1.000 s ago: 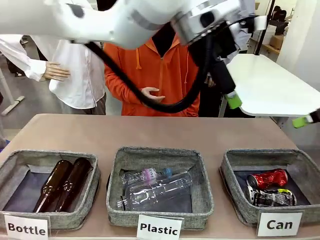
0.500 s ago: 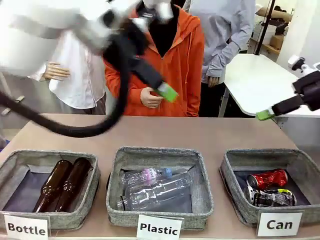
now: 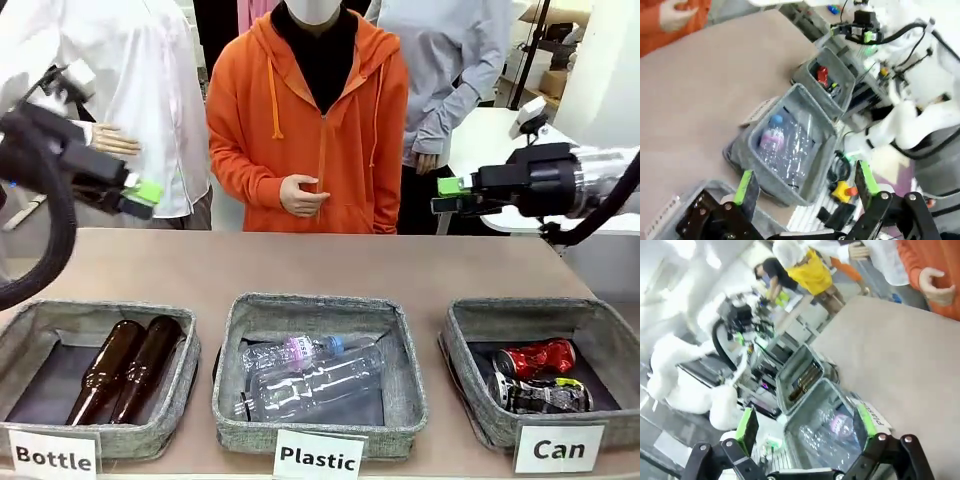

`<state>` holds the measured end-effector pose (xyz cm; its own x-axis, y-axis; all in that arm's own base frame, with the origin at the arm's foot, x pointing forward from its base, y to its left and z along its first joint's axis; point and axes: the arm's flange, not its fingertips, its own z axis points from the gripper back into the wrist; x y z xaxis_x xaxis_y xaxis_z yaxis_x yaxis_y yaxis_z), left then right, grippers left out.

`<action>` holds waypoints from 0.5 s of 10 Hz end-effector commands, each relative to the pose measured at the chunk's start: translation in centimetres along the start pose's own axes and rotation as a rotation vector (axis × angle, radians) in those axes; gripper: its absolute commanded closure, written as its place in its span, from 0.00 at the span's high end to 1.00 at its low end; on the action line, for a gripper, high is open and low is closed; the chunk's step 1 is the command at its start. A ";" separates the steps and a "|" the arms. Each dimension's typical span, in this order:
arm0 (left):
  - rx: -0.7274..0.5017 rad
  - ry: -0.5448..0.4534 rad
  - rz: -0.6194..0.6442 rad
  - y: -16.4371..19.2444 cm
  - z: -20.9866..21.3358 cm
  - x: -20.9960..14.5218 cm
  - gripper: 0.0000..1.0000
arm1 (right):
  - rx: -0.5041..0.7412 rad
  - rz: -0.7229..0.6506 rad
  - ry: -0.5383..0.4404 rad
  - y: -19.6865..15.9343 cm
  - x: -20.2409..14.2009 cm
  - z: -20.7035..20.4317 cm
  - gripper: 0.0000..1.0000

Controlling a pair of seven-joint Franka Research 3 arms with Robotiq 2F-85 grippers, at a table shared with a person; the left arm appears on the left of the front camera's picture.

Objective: Sort the can waste into the basket.
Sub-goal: Pick up the can waste from the table and place it in the right Fabric basket.

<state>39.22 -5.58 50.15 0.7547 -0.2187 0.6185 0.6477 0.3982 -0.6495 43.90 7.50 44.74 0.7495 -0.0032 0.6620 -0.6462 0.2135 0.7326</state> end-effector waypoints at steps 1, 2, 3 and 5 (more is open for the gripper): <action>-0.102 -0.218 0.026 2.2 1.6 -2.5 1.00 | -0.095 -0.048 -0.055 -1.6 0.8 0.9 1.00; -0.085 -0.287 0.022 3.1 2.7 -4.0 1.00 | -0.170 -0.047 -0.110 -2.0 1.4 2.1 1.00; -0.047 -0.086 0.049 2.1 1.4 -1.7 1.00 | -0.021 -0.029 -0.026 -1.2 -0.1 0.2 1.00; -0.047 -0.086 0.049 2.1 1.4 -1.7 1.00 | -0.021 -0.029 -0.026 -1.2 -0.1 0.2 1.00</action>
<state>38.91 -2.95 47.61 0.7681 -0.0817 0.6351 0.6184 0.3520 -0.7026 44.85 6.70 43.48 0.7662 -0.0429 0.6412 -0.6122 0.2545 0.7486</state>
